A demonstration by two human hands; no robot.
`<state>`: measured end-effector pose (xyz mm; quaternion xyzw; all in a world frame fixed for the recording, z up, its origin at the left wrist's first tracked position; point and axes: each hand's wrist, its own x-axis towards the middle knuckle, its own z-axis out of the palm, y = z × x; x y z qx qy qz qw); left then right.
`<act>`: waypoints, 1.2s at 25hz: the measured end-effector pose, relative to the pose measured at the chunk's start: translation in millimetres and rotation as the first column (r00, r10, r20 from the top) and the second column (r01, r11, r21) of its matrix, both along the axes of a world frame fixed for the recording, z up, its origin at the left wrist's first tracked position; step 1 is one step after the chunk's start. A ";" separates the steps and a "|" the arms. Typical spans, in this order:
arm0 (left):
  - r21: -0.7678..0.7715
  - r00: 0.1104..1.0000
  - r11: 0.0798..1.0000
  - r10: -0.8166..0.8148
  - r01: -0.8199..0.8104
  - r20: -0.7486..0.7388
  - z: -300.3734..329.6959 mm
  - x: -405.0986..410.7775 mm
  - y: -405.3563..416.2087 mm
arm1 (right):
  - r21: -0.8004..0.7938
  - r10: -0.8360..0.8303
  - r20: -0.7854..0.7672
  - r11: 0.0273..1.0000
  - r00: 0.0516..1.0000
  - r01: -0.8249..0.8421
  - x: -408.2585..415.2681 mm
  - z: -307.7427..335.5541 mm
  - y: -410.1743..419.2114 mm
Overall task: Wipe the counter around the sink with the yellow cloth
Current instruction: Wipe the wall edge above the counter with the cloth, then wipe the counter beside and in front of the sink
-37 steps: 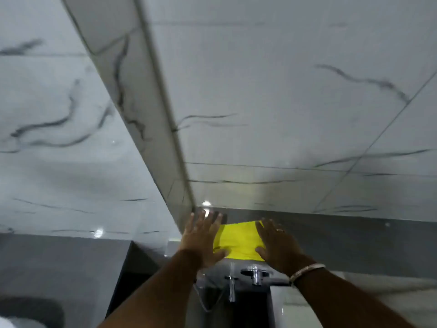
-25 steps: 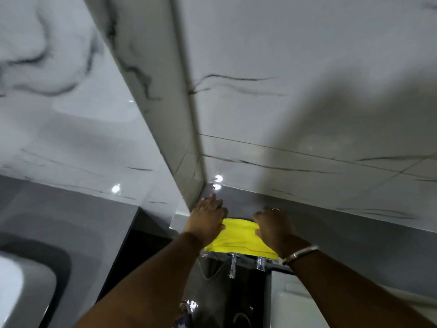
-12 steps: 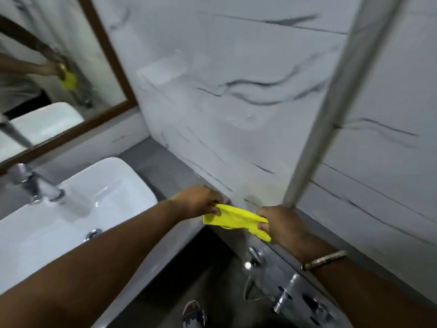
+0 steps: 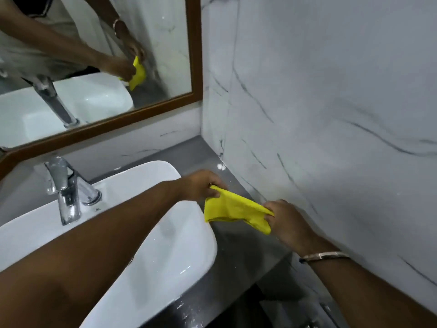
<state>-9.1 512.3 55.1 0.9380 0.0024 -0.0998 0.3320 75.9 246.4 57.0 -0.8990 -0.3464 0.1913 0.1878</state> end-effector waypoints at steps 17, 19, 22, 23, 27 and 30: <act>0.388 0.951 0.869 0.264 -0.306 0.159 -48.7 -74.5 16.5 | -0.154 0.387 0.229 0.921 0.893 -0.359 51.8 -136.3 85.0; 0.356 0.940 0.871 0.331 -0.337 0.080 -45.7 -94.2 -0.3 | -0.158 0.477 0.270 0.879 0.836 -0.451 53.6 -150.9 99.2; 0.287 0.934 0.892 0.355 -0.349 0.031 -36.8 -116.7 -46.1 | -0.250 0.551 0.324 0.834 0.769 -0.492 54.8 -175.9 109.6; 0.284 0.933 0.893 0.360 -0.349 0.016 -36.0 -125.5 -64.7 | -0.268 0.544 0.333 0.837 0.770 -0.476 54.8 -184.1 110.6; 0.413 0.896 0.819 0.445 -0.399 -0.018 -53.0 -154.1 -112.2 | -0.254 0.397 0.311 0.910 0.863 -0.327 62.6 -197.9 140.6; 0.421 0.852 0.777 0.523 -0.467 -0.020 -65.0 -160.6 -117.9 | -0.194 0.334 0.274 0.938 0.902 -0.288 81.6 -197.1 187.9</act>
